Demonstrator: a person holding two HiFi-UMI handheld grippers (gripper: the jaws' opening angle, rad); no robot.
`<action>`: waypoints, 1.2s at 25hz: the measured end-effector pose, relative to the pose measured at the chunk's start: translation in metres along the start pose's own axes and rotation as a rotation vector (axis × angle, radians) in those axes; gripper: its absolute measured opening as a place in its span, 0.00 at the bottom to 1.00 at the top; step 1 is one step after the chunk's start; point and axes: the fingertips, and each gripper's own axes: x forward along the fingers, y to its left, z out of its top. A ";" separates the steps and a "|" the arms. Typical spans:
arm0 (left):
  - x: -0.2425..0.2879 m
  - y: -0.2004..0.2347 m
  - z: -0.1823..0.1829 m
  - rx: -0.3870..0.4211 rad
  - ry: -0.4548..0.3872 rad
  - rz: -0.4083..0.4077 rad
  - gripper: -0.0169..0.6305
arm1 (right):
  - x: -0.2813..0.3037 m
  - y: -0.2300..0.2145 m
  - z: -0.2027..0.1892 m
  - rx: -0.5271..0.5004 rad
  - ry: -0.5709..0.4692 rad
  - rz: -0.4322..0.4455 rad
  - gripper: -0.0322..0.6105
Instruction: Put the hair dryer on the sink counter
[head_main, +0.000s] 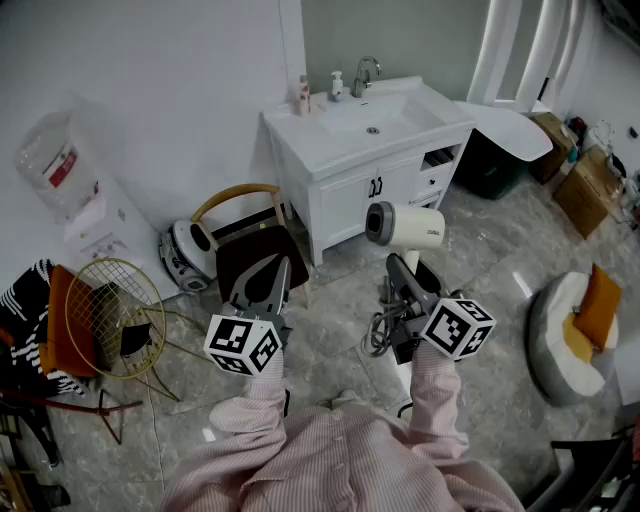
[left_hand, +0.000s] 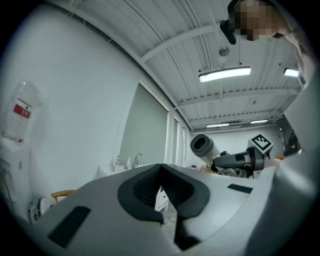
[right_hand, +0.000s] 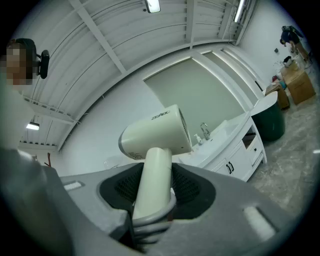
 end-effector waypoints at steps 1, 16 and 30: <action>0.001 0.000 0.000 0.000 0.003 0.003 0.02 | 0.000 -0.001 0.002 -0.001 0.001 0.001 0.32; 0.020 -0.020 -0.017 -0.023 0.017 0.023 0.02 | -0.004 -0.028 0.009 -0.011 0.028 0.018 0.32; 0.078 0.018 -0.034 -0.034 0.039 0.057 0.02 | 0.059 -0.069 0.013 0.007 0.069 0.036 0.32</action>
